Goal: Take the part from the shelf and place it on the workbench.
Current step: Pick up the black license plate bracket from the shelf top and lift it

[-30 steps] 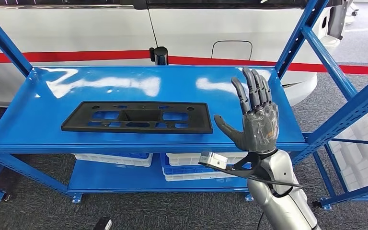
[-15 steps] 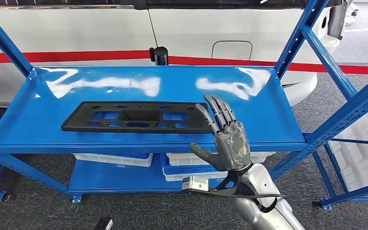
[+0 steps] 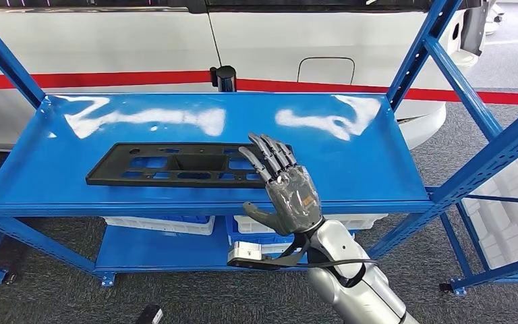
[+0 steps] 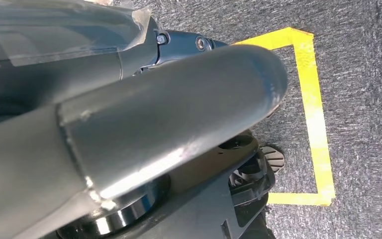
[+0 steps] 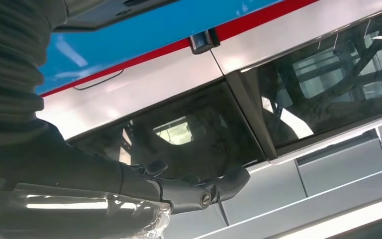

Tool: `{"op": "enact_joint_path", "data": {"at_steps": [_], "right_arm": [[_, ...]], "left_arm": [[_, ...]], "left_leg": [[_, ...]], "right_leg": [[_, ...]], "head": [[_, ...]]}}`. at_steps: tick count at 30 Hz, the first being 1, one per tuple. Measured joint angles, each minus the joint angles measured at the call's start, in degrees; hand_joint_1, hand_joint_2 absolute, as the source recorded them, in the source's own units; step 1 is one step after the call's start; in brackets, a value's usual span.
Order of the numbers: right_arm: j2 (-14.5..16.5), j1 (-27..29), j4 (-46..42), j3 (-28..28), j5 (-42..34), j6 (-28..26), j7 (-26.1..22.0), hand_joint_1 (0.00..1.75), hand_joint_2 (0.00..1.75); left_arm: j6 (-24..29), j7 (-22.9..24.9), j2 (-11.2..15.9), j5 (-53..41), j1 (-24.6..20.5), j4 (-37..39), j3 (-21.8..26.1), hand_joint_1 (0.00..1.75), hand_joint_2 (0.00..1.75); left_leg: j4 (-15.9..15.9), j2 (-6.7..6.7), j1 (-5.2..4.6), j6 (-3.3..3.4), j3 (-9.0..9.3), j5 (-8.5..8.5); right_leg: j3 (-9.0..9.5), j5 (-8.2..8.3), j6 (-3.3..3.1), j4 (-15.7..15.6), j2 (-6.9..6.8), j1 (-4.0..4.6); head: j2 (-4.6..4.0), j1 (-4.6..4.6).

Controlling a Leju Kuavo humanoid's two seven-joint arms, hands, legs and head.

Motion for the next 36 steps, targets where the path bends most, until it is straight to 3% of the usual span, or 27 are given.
{"op": "enact_joint_path", "data": {"at_steps": [7, 13, 27, 36], "right_arm": [[5.0, -4.6, 8.0, 1.6, 3.0, 1.9, 2.4, 0.00, 1.75], [7.5, -6.5, 13.0, 2.3, 3.5, 2.4, 2.8, 0.00, 1.75], [8.9, -6.7, 18.7, 4.4, 4.0, 3.6, 3.8, 0.00, 1.75], [9.5, -7.5, 24.4, 4.2, 8.4, 1.9, 6.9, 0.00, 1.75]], "left_arm": [[0.0, 1.2, -0.2, 0.0, -0.4, 0.0, -0.3, 0.00, 0.00], [0.0, 1.3, -0.3, 0.2, -0.5, 0.0, -0.3, 0.00, 0.00], [-0.1, 2.0, -0.3, 0.6, -0.6, 0.0, -0.3, 0.00, 0.00], [0.2, 1.8, -0.6, 1.1, -0.2, 0.0, -0.3, 0.00, 0.00]], "left_leg": [[0.0, -0.01, 0.02, 0.02, 0.01, 0.03], [0.0, -0.02, 0.02, 0.04, 0.00, 0.04], [0.0, -0.02, 0.02, 0.03, 0.00, 0.04], [0.0, -0.01, 0.01, 0.04, 0.00, 0.04]], "right_leg": [[0.00, 0.00, 0.00, 0.0, 0.00, 0.02], [0.00, 0.00, -0.01, 0.0, 0.00, 0.02], [-0.01, 0.00, -0.01, 0.0, 0.00, 0.02], [0.00, 0.00, -0.01, 0.0, 0.00, 0.02]], "head": [[0.00, 0.01], [0.01, 0.01], [0.00, 0.00], [0.00, 0.00]]}}
